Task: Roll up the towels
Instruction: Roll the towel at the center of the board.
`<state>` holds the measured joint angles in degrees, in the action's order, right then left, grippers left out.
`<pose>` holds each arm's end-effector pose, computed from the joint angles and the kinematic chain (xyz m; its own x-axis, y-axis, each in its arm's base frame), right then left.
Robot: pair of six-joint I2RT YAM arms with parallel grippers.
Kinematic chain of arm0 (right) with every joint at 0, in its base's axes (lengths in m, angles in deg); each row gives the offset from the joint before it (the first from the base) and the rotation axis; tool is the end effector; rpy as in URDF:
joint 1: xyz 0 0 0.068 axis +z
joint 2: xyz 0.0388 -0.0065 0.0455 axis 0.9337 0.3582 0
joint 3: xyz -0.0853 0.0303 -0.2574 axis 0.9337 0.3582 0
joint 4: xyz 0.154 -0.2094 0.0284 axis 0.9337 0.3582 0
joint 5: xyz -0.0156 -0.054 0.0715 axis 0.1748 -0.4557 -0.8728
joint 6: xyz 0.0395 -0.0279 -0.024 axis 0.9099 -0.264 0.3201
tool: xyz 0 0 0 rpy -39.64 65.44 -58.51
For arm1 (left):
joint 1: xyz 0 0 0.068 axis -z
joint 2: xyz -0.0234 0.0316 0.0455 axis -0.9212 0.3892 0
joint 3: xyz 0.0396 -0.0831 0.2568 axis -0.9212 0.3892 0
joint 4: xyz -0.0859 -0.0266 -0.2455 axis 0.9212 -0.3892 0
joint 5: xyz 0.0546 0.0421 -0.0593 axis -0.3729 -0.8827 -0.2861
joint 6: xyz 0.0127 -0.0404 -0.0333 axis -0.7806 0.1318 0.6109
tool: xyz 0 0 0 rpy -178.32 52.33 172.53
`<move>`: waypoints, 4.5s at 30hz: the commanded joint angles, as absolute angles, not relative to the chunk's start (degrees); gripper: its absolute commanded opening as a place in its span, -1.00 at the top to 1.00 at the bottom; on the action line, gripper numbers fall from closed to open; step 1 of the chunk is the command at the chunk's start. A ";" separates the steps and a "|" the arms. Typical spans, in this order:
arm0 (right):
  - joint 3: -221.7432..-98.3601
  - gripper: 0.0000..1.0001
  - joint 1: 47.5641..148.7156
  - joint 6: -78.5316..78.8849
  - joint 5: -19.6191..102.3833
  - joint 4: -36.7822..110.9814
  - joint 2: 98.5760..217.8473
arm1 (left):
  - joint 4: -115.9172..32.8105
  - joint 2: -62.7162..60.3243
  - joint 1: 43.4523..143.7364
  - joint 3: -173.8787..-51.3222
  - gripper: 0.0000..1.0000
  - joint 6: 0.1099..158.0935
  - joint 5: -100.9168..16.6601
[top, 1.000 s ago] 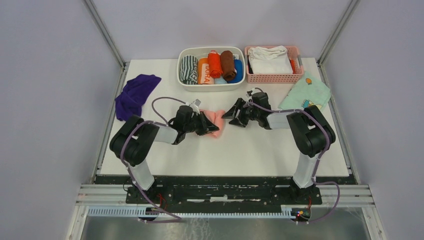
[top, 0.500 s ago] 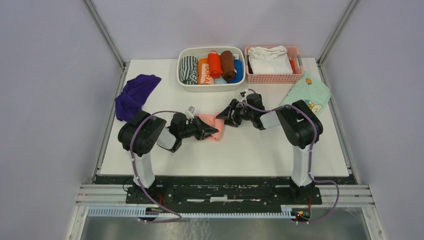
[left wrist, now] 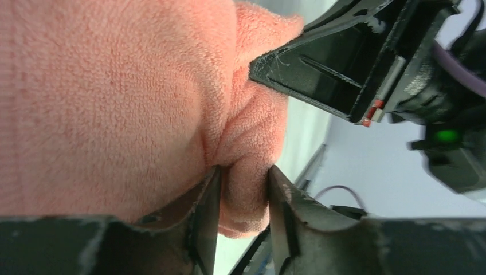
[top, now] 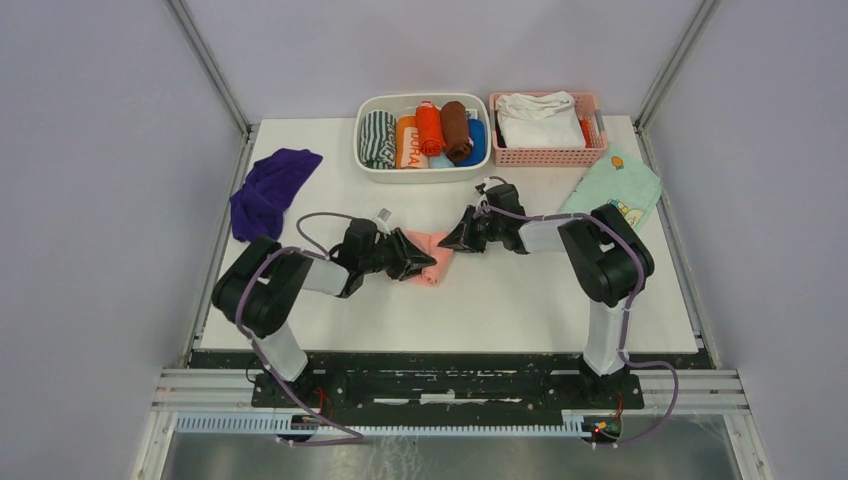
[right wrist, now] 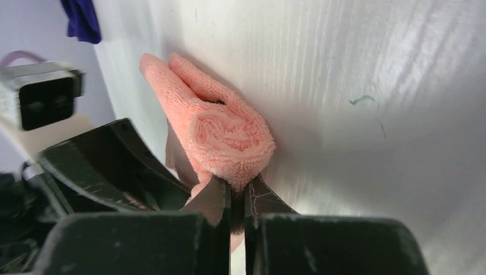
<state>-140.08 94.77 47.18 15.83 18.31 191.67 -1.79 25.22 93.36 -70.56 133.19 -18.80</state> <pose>0.3395 0.1854 0.1072 -0.9419 0.2954 -0.1597 0.0384 0.5671 0.8227 0.2594 -0.1489 0.1063 -0.8985 -0.4222 -0.1201 -0.0831 0.4324 -0.8979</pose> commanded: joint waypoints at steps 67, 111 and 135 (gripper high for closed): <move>-154.95 0.74 102.16 40.43 43.92 60.35 180.85 | -45.18 22.61 131.62 -94.29 0.95 93.10 -90.03; -142.41 0.42 97.60 47.09 20.29 24.33 191.27 | -24.60 16.06 97.49 -69.81 0.43 114.98 -40.46; -156.17 0.99 102.36 43.44 41.87 61.58 184.05 | -49.01 19.91 134.07 -97.01 -0.55 90.64 -101.30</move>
<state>-154.04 101.94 43.23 38.98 57.21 184.96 -48.32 14.57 132.90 -93.23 97.35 -92.78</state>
